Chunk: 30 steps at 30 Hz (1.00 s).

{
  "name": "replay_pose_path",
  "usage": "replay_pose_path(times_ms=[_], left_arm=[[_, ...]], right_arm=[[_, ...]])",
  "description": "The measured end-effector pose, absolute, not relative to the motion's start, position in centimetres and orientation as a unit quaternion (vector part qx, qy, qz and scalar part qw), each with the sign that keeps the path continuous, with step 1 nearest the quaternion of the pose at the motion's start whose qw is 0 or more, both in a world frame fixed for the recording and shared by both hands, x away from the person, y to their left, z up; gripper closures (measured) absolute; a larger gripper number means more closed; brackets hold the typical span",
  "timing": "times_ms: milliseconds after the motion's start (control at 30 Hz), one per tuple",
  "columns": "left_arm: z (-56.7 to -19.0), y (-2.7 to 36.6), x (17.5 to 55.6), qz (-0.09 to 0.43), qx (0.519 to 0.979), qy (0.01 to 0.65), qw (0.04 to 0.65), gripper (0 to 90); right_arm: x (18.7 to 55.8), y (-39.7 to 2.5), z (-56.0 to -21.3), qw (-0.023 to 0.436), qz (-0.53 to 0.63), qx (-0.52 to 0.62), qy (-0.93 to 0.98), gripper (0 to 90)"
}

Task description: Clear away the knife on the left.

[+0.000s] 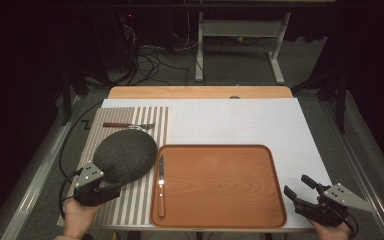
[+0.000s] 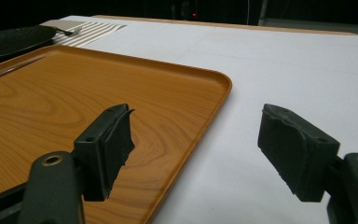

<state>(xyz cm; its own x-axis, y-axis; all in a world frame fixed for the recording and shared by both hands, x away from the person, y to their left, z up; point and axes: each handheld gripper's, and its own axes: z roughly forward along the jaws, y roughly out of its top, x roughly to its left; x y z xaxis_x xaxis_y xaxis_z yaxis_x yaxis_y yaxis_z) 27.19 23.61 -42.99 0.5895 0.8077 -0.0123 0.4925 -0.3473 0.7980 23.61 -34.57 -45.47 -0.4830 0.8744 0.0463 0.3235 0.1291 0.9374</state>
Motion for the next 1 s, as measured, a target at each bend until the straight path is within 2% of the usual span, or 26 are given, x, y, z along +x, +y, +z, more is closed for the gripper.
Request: replay_pose_path(times_ms=[1000], left_arm=[[-44.4,27.1,25.2,0.232,0.758,0.434,0.427,33.8]], right_arm=[[23.5,-34.7,-45.5,0.275,0.504,0.435,0.693,26.0]])
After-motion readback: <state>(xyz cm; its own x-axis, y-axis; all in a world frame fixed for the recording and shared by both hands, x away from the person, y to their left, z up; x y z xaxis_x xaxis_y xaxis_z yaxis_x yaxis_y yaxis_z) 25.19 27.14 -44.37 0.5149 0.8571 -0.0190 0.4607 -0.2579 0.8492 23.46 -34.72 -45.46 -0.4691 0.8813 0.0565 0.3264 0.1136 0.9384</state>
